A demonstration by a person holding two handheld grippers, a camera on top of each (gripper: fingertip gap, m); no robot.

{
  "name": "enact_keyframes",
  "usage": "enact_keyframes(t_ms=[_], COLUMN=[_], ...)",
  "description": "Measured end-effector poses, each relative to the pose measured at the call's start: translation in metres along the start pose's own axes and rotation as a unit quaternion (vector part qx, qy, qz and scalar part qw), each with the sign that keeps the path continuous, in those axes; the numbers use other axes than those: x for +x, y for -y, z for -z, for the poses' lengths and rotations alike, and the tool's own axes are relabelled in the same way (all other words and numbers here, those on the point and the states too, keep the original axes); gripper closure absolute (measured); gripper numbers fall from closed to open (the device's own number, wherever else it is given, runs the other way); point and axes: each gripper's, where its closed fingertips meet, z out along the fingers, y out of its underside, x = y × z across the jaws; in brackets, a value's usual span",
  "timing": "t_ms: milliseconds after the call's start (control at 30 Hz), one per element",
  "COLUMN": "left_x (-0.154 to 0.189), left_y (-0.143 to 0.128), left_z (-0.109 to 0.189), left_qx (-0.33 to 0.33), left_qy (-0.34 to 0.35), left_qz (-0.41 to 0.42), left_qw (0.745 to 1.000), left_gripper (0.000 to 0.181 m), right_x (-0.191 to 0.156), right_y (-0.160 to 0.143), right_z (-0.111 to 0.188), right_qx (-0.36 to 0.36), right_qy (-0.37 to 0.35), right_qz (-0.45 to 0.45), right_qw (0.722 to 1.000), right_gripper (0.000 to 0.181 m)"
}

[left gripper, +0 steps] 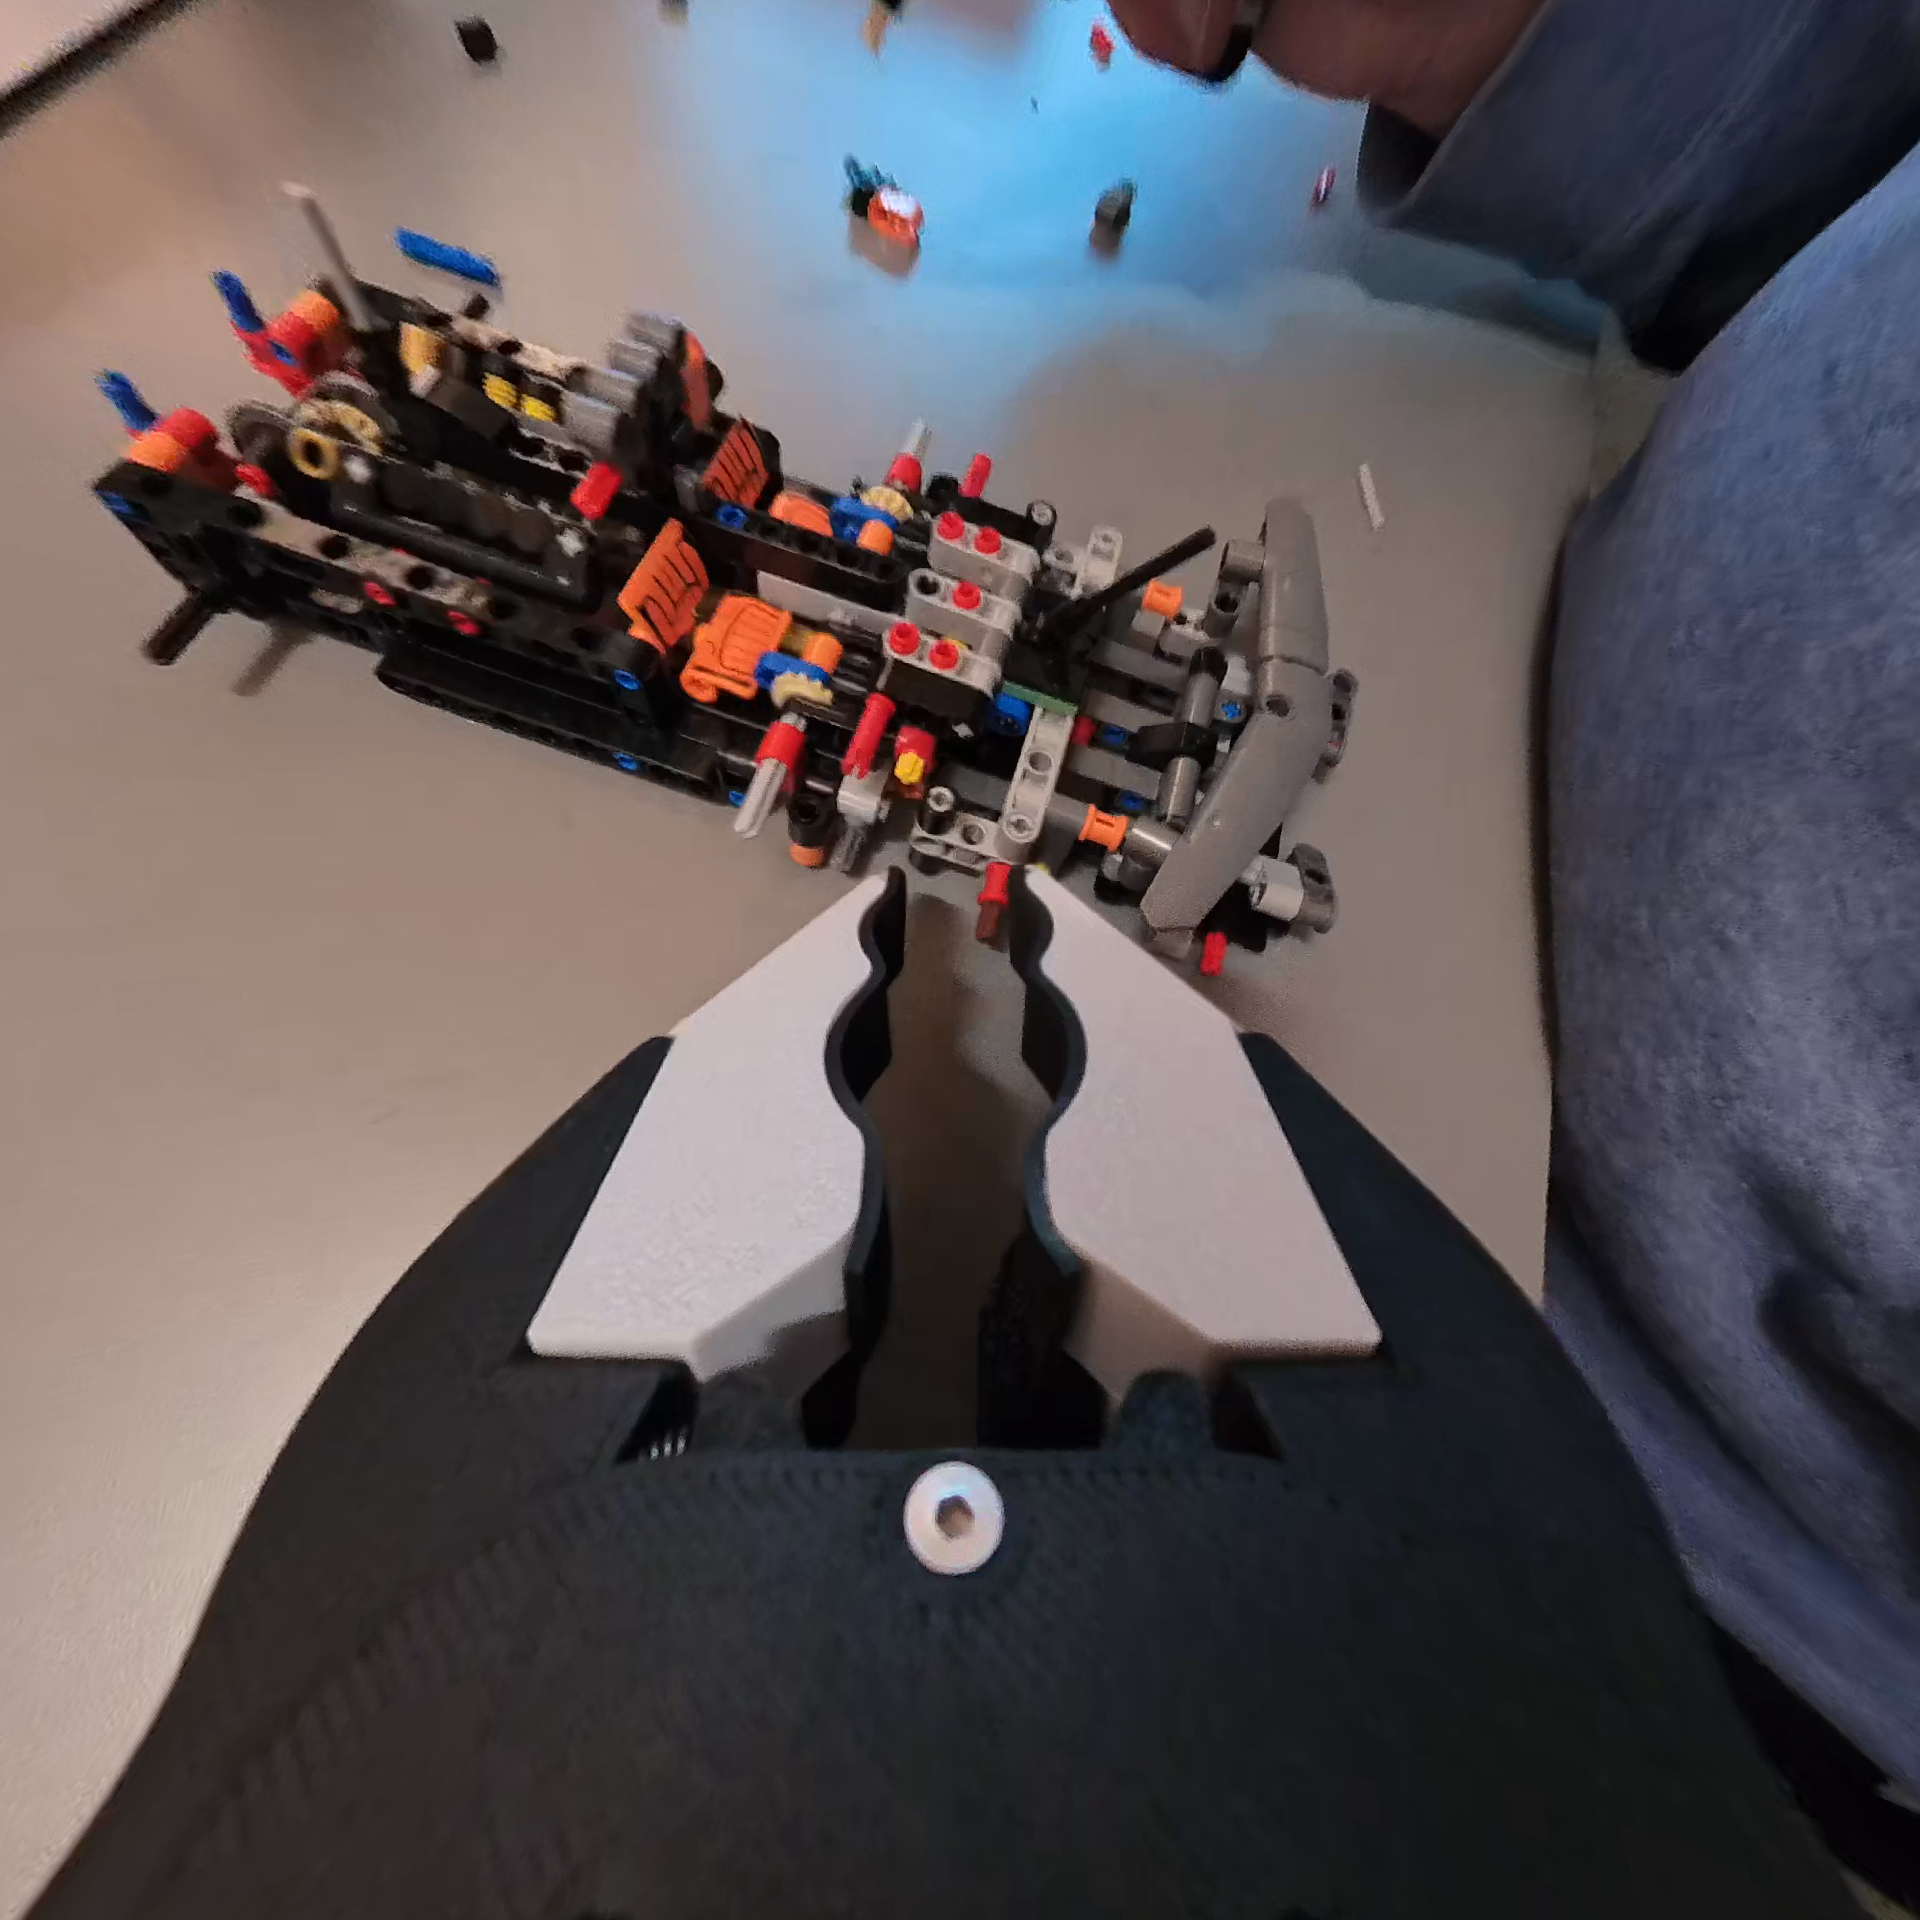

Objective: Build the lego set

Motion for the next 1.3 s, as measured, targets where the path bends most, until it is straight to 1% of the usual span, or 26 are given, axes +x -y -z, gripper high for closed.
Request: enact_keyframes(t_ms=[100, 200, 300, 367, 467, 633, 733, 833, 900, 967, 1100, 1300], left_x=[-0.008, -0.019, -0.025, -0.030, -0.035, -0.040, -0.040, -0.040, -0.033, -0.025, -0.019, -0.006], left_y=[0.014, 0.026, 0.049, 0.065, 0.090, 0.139, 0.159, 0.168, 0.175, 0.181, 0.181, 0.180], left_z=[0.015, 0.029, 0.040, 0.042, 0.035, 0.012, -0.006, -0.022, -0.026, -0.027, -0.026, -0.021], left_qx=[0.061, 0.098, 0.137, 0.159, 0.177, 0.200, 0.201, 0.203, 0.219, 0.234, 0.244, 0.255], left_qy=[0.000, 0.024, 0.040, 0.047, 0.043, 0.024, 0.004, -0.016, -0.055, -0.094, -0.117, -0.163], left_qz=[0.029, 0.032, 0.025, 0.021, 0.006, -0.029, -0.047, -0.053, -0.042, -0.033, -0.028, -0.031], left_qw=[0.998, 0.994, 0.989, 0.986, 0.983, 0.979, 0.978, 0.978, 0.973, 0.967, 0.962, 0.953], left_gripper=[0.162, 0.162, 0.160, 0.158, 0.156, 0.151, 0.149, 0.146, 0.147, 0.150, 0.156, 0.154], right_x=[0.000, -0.004, -0.011, -0.019, -0.029, -0.041, -0.048, -0.051, -0.052, -0.052, -0.054, -0.057], right_y=[0.003, 0.009, 0.016, 0.024, 0.035, 0.045, 0.048, 0.049, 0.048, 0.047, 0.046, 0.046], right_z=[0.002, 0.003, 0.005, 0.007, 0.011, 0.018, 0.021, 0.022, 0.022, 0.022, 0.022, 0.023], right_qx=[0.007, 0.026, 0.048, 0.069, 0.095, 0.123, 0.129, 0.135, 0.134, 0.135, 0.137, 0.140], right_qy=[0.006, 0.026, 0.053, 0.078, 0.112, 0.156, 0.182, 0.199, 0.203, 0.209, 0.220, 0.238], right_qz=[-0.007, -0.023, -0.038, -0.048, -0.057, -0.070, -0.075, -0.084, -0.087, -0.092, -0.102, -0.113], right_qw=[1.000, 0.999, 0.997, 0.993, 0.988, 0.978, 0.972, 0.967, 0.966, 0.964, 0.960, 0.954], right_gripper=[0.177, 0.176, 0.176, 0.176, 0.177, 0.177, 0.177, 0.177, 0.177, 0.177, 0.177, 0.176])
